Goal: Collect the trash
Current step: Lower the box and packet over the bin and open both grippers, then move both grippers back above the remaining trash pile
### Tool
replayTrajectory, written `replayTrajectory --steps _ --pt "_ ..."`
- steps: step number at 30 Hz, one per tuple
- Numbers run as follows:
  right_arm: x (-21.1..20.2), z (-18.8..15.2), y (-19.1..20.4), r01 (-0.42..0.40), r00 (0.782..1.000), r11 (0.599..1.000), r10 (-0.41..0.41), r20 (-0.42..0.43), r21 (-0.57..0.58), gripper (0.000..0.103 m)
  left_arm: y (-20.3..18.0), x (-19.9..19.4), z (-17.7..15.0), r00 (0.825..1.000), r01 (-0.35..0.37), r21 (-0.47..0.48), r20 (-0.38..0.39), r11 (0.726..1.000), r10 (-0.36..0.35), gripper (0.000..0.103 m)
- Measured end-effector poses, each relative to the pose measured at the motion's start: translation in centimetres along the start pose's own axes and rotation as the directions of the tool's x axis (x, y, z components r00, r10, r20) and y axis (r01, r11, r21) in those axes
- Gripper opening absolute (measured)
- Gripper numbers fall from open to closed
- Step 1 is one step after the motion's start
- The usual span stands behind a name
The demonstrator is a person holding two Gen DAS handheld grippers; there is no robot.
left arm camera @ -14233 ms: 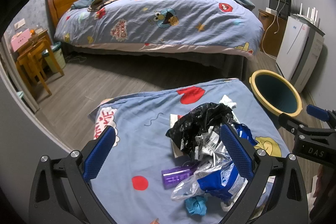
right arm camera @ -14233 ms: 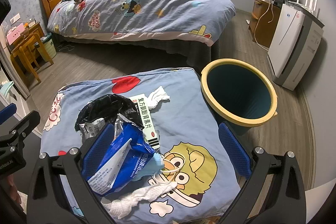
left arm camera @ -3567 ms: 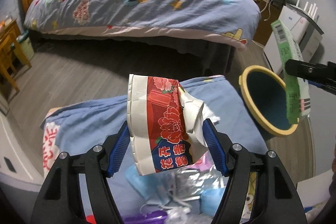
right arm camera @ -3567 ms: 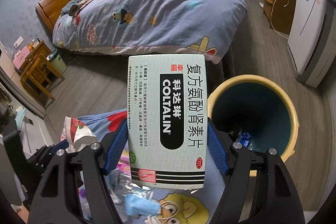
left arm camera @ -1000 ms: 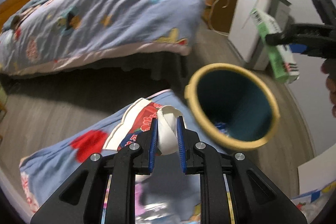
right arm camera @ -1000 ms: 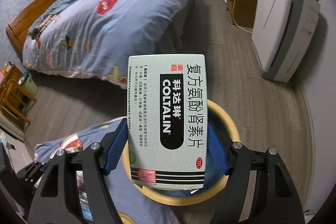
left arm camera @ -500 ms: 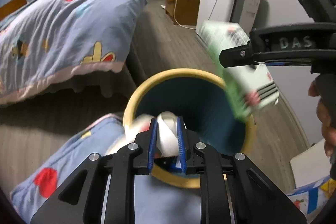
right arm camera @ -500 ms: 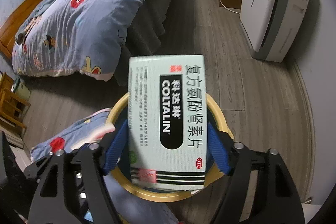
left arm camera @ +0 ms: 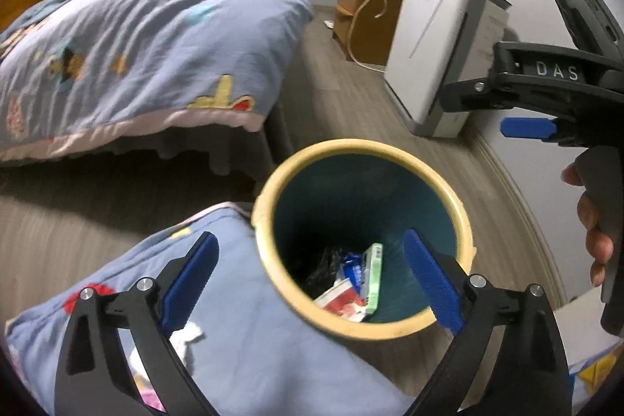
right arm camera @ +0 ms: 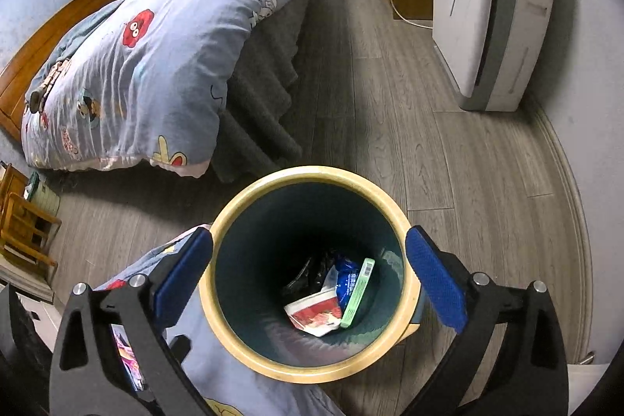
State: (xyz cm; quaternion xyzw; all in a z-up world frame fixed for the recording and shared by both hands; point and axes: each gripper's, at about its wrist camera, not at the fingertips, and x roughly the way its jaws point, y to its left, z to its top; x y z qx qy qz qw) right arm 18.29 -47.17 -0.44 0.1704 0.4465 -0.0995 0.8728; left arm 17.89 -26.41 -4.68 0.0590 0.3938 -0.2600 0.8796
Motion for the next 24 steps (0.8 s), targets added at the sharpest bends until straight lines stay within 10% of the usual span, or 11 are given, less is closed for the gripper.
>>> replayTrajectory --steps 24 --pt "-7.3 -6.6 9.4 -0.079 0.995 0.985 0.088 0.054 -0.152 0.097 13.1 -22.0 -10.8 0.961 -0.271 -0.234 -0.014 0.934 0.276 0.097"
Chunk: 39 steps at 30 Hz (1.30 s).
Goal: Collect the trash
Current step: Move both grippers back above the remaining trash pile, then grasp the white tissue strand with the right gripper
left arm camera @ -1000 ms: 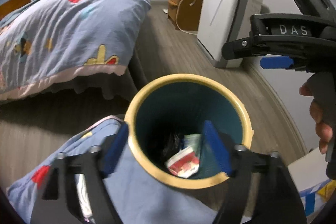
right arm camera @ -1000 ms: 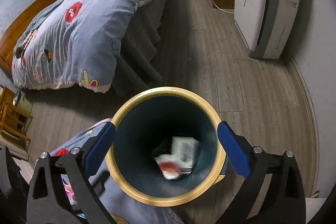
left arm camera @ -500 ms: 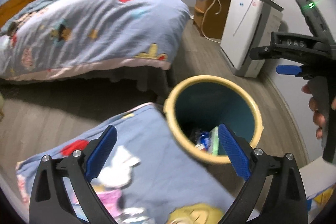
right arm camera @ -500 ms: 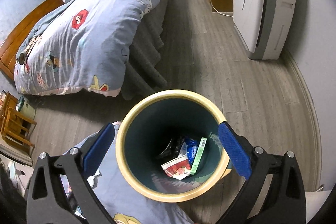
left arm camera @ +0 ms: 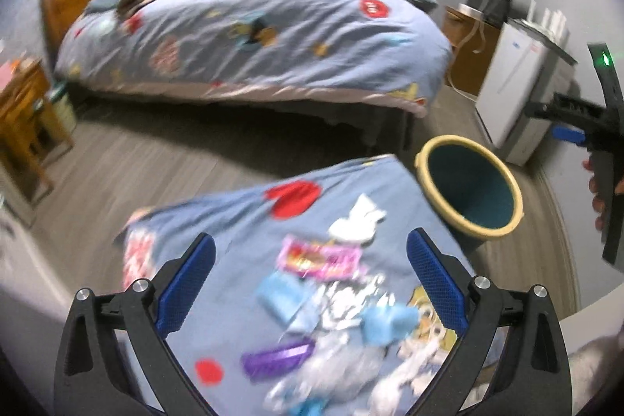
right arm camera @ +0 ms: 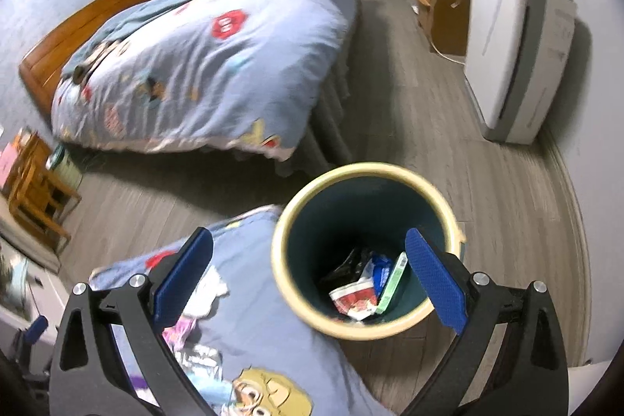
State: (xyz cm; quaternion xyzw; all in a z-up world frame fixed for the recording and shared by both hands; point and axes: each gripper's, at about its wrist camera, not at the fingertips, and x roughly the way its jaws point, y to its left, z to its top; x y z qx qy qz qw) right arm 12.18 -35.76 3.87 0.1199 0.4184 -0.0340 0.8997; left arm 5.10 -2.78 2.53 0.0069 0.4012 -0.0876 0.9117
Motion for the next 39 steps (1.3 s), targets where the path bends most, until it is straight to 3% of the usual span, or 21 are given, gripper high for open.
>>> replayTrajectory --steps 4,8,11,16,23,25,28,30,32,33,36,39 --pt "0.8 -4.4 3.4 -0.045 0.994 0.998 0.040 -0.098 -0.049 0.097 2.0 -1.7 -3.0 0.999 -0.038 -0.024 -0.004 0.999 0.038 0.097" --pt "1.7 -8.9 7.0 -0.041 0.983 0.985 0.009 -0.185 -0.170 0.097 3.2 -1.6 -4.9 0.998 -0.058 -0.044 -0.020 0.997 0.057 0.097" --pt "2.3 -12.0 8.5 0.010 0.977 0.975 -0.057 -0.205 -0.222 0.097 4.5 -1.1 -5.5 0.998 -0.044 -0.104 -0.047 0.994 0.039 0.097" --pt "3.4 -16.8 8.8 -0.011 0.958 0.994 -0.022 -0.287 -0.113 0.097 5.2 -0.4 -5.9 0.997 -0.072 -0.119 -0.051 0.990 0.066 0.097" --pt "4.7 -22.3 10.0 0.001 0.932 0.996 -0.035 -0.361 -0.092 0.094 4.8 -0.7 -6.1 0.998 -0.046 -0.101 -0.042 0.994 0.042 0.097" --pt "5.2 -23.4 9.7 0.007 0.917 0.998 -0.031 -0.398 -0.061 0.080 4.7 -1.0 -6.1 0.999 -0.038 -0.095 -0.039 0.995 0.034 0.097" --pt "6.2 -24.9 9.9 -0.019 0.890 0.999 0.005 -0.456 -0.026 0.067 4.5 -1.2 -6.3 0.999 -0.035 -0.078 -0.038 0.996 0.032 0.097" --pt "6.6 -25.4 10.3 -0.036 0.884 0.999 0.019 -0.468 -0.026 0.058 4.4 -1.2 -6.4 0.999 -0.037 -0.068 -0.037 0.997 0.034 0.097" --pt "7.0 -25.7 10.7 -0.048 0.879 0.998 0.028 -0.476 -0.030 0.045 4.5 -1.2 -6.4 0.999 -0.036 -0.067 -0.040 0.997 0.034 0.097" --pt "7.1 -25.9 10.8 -0.047 0.876 0.998 0.024 -0.481 -0.035 0.032 4.5 -1.2 -6.4 0.999 -0.036 -0.068 -0.041 0.997 0.033 0.097" --pt "7.0 -25.8 11.0 -0.058 0.877 0.997 0.028 -0.480 -0.049 0.005 4.4 -1.0 -6.5 0.998 -0.041 -0.058 -0.050 0.997 0.038 0.097" --pt "6.0 -24.4 11.5 -0.079 0.901 0.995 0.047 -0.431 -0.056 0.003 4.2 -0.6 -6.6 0.997 -0.052 -0.035 -0.059 0.998 0.050 0.097"
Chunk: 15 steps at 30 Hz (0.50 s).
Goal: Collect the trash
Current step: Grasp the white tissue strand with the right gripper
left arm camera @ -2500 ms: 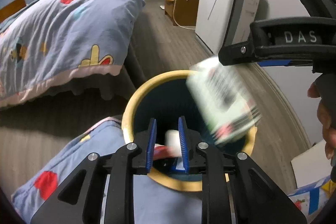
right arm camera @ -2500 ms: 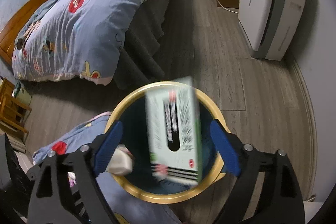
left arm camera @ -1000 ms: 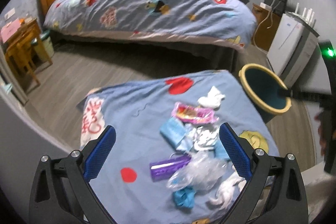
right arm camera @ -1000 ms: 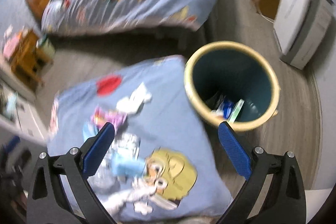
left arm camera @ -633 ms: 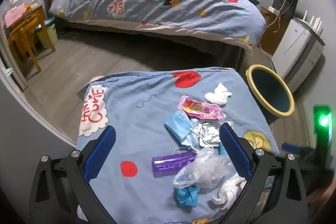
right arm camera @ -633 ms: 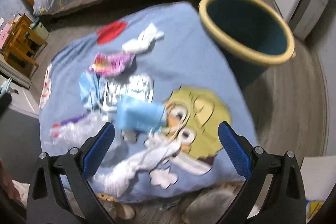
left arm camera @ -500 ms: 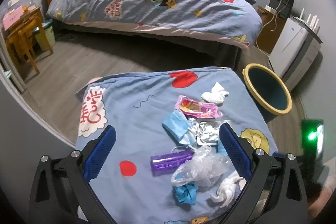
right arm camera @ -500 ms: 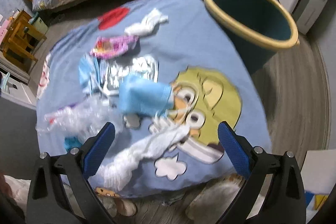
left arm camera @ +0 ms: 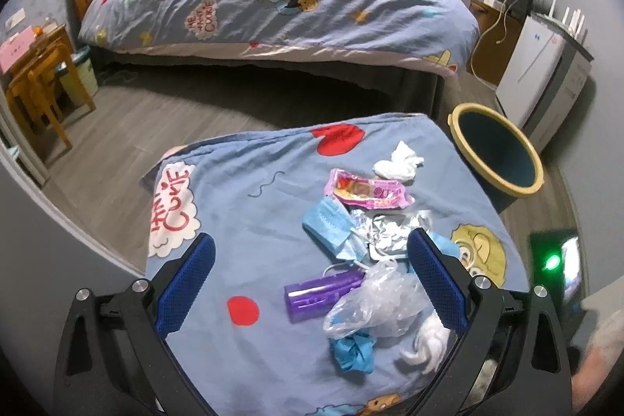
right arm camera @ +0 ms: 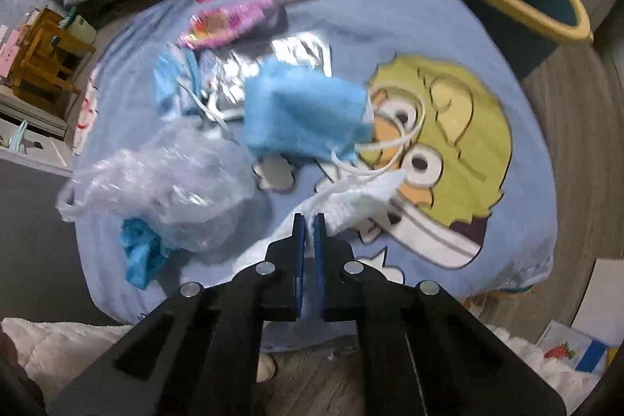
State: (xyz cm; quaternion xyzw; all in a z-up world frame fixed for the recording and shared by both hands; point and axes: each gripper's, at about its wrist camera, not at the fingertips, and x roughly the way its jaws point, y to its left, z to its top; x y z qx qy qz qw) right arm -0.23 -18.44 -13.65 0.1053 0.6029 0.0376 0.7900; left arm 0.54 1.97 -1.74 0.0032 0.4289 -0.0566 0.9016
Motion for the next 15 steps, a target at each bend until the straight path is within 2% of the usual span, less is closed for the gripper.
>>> replayTrajectory --steps 6,12,13,15 --pt "-4.8 2.7 0.4 -0.012 0.993 0.999 0.017 0.121 -0.043 0.003 -0.6 1.3 -0.2 0.999 0.008 0.016 -0.053 1.000 -0.007 0.097" --pt "-9.3 5.6 0.8 0.024 0.976 0.990 0.007 0.218 -0.139 0.003 -2.1 3.4 -1.4 0.987 0.049 0.051 -0.159 0.998 -0.040 0.095" --pt "-10.0 6.2 0.9 0.033 0.971 0.986 0.007 0.238 -0.161 0.003 -2.4 3.6 -1.6 0.984 0.056 0.059 -0.172 0.997 -0.045 0.093" --pt "-10.9 7.1 1.0 0.024 0.965 0.983 0.025 0.261 -0.184 0.003 -2.6 3.8 -2.0 0.981 0.060 0.064 -0.188 0.996 -0.047 0.079"
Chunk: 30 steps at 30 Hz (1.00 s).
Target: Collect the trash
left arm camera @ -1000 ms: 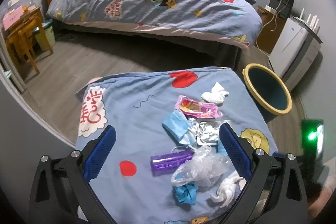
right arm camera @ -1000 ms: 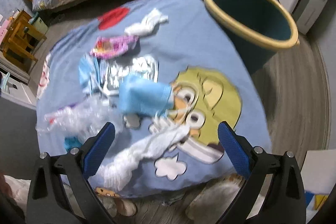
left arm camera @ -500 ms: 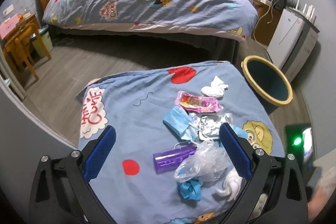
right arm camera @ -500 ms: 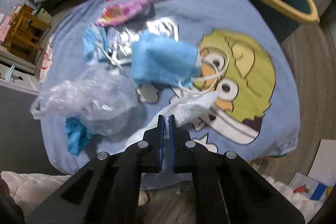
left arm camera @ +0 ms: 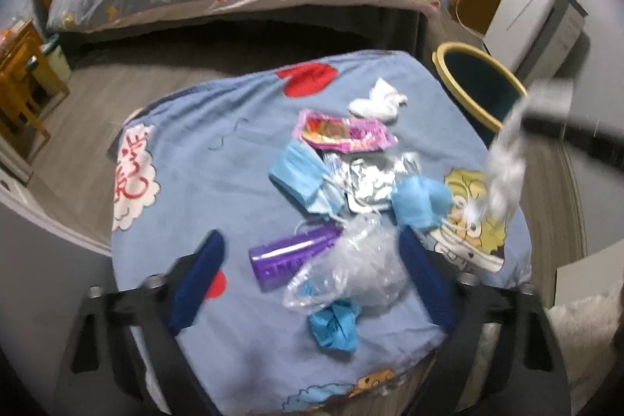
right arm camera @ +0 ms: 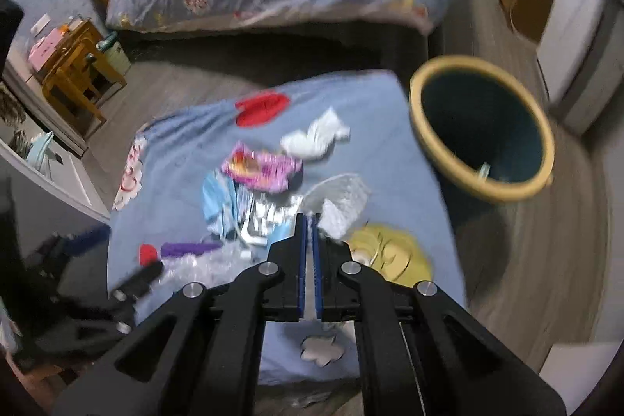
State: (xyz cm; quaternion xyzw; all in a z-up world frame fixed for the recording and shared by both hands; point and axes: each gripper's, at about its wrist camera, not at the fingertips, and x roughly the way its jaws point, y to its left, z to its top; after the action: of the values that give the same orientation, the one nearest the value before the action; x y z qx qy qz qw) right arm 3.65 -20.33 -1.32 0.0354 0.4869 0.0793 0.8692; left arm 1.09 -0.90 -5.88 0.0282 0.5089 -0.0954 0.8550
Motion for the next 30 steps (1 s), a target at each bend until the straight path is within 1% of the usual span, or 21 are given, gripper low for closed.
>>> replayTrajectory --steps 1,3,4,5,7,8,9,10,12,17,19,21,24,25,28,30 --pt "-0.1 0.4 -0.1 -0.001 1.000 1.000 0.001 0.009 -0.011 0.003 -0.1 0.3 -0.3 1.000 0.013 -0.003 -0.015 1.000 -0.013 0.078" --pt "-0.4 1.1 -0.2 0.015 0.999 0.998 -0.013 0.037 -0.054 0.003 -0.3 0.7 -0.6 0.999 0.025 -0.001 -0.039 1.000 -0.026 0.070" --pt "-0.4 1.1 -0.2 0.020 0.999 0.998 -0.017 0.046 -0.065 0.003 -0.4 1.0 -0.7 0.998 0.025 0.004 -0.053 1.000 -0.024 0.067" --pt "-0.2 1.1 -0.3 0.020 0.998 0.997 -0.016 0.053 -0.071 0.003 -0.4 1.3 -0.9 0.998 0.021 0.009 -0.067 1.000 -0.020 0.063" --pt "0.5 0.9 -0.7 -0.005 0.999 0.999 0.007 0.040 -0.052 0.003 -0.3 1.9 -1.1 0.995 0.012 0.009 -0.100 1.000 -0.011 0.052" --pt "1.0 0.9 -1.0 -0.028 0.999 0.999 0.029 0.021 -0.023 0.003 0.0 2.2 -1.2 0.993 0.014 0.001 -0.118 1.000 -0.014 0.042" --pt "1.3 0.9 -1.2 -0.048 0.999 0.999 0.048 0.012 -0.005 0.003 0.1 2.5 -1.2 0.991 0.021 -0.009 -0.133 1.000 -0.022 0.029" --pt "1.2 1.0 -1.3 -0.058 0.998 0.998 0.058 0.012 0.000 0.003 0.2 2.8 -1.2 0.988 0.035 -0.016 -0.148 0.999 -0.037 0.024" --pt "1.0 1.3 -1.4 -0.054 0.998 0.998 0.055 0.022 -0.013 0.003 0.1 2.9 -1.0 0.987 0.050 -0.011 -0.149 0.999 -0.051 0.007" --pt "0.5 1.7 -2.4 -0.091 0.995 0.995 0.090 0.037 0.041 0.003 -0.8 0.6 0.4 0.997 0.071 0.015 -0.035 0.997 -0.070 0.004" --pt "0.1 1.7 -2.7 -0.104 0.994 0.993 0.102 0.047 0.050 0.003 -0.7 -0.4 1.1 0.997 0.075 0.007 0.021 0.997 -0.075 0.004" --pt "-0.3 1.8 -3.0 -0.117 0.992 0.991 0.114 0.058 0.063 0.003 -0.6 -1.4 1.7 0.995 0.079 0.000 0.061 0.997 -0.079 0.004" --pt "-1.6 2.2 -3.5 -0.140 0.987 0.987 0.132 0.090 0.082 0.003 -1.0 -3.5 2.7 0.985 0.081 0.017 0.152 0.997 -0.083 0.004" --pt "-2.1 2.4 -3.6 -0.141 0.985 0.987 0.132 0.107 0.082 0.003 -1.2 -4.5 3.0 0.978 0.081 0.026 0.191 0.996 -0.084 0.004" --pt "-3.1 2.9 -3.9 -0.135 0.983 0.988 0.124 0.135 0.077 0.003 -1.5 -5.9 3.4 0.967 0.067 0.043 0.243 0.997 -0.076 0.004" --pt "-3.6 3.1 -4.0 -0.130 0.981 0.989 0.119 0.151 0.070 0.003 -1.6 -6.3 3.6 0.963 0.064 0.047 0.258 0.997 -0.074 0.004"
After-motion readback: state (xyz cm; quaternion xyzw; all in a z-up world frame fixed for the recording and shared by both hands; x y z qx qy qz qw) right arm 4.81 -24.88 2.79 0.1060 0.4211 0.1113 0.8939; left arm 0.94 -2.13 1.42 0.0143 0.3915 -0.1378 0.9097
